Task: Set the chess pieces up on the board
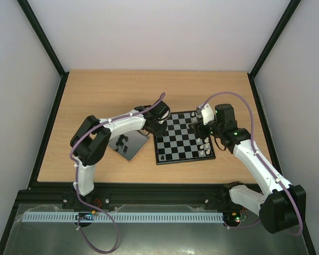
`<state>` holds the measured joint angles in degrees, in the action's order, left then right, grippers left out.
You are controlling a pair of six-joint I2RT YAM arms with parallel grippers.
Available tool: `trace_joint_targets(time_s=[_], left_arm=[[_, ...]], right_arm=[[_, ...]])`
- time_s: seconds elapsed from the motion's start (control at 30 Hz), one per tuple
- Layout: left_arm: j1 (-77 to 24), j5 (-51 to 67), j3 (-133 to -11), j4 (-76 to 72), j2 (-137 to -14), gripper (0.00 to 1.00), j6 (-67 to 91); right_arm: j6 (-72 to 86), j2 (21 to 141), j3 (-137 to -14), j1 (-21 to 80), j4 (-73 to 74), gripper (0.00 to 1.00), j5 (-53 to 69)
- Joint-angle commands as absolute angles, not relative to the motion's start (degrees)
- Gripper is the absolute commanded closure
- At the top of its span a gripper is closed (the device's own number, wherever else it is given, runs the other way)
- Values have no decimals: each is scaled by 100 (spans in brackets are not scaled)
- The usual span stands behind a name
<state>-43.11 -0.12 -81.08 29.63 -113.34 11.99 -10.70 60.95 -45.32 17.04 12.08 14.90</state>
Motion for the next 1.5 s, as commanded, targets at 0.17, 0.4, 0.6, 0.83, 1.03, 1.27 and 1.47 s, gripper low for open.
trace_joint_targets(time_s=[0.17, 0.4, 0.6, 0.83, 1.03, 1.27, 1.47], left_arm=[[-4324, -590, -7844, 3277, -10328, 61, 1301], [-4059, -965, -6966, 3618, -9540, 60, 1904], [-3633, -1055, -6232, 3619, -9208, 62, 2718], [-3377, -1264, -6123, 3642, -9490, 67, 3262], [-3283, -1187, -6195, 3609, -9820, 69, 3364], [-3178, -1217, -6197, 3544, -9996, 70, 3414], [-3030, -1137, -6285, 3448, -10190, 69, 3372]], right_arm=[[-1156, 6042, -4456, 1690, 1186, 40, 1567], [-1152, 6047, -4456, 1695, 1195, 39, 1618], [-1151, 6047, -4456, 1688, 1210, 39, 1701], [-1152, 6038, -4465, 1689, 1244, 39, 1742], [-1169, 6026, -4465, 1693, 1247, 39, 1734], [-1200, 6033, -4449, 1688, 1243, 39, 1738], [-1217, 6038, -4441, 1688, 1247, 39, 1748]])
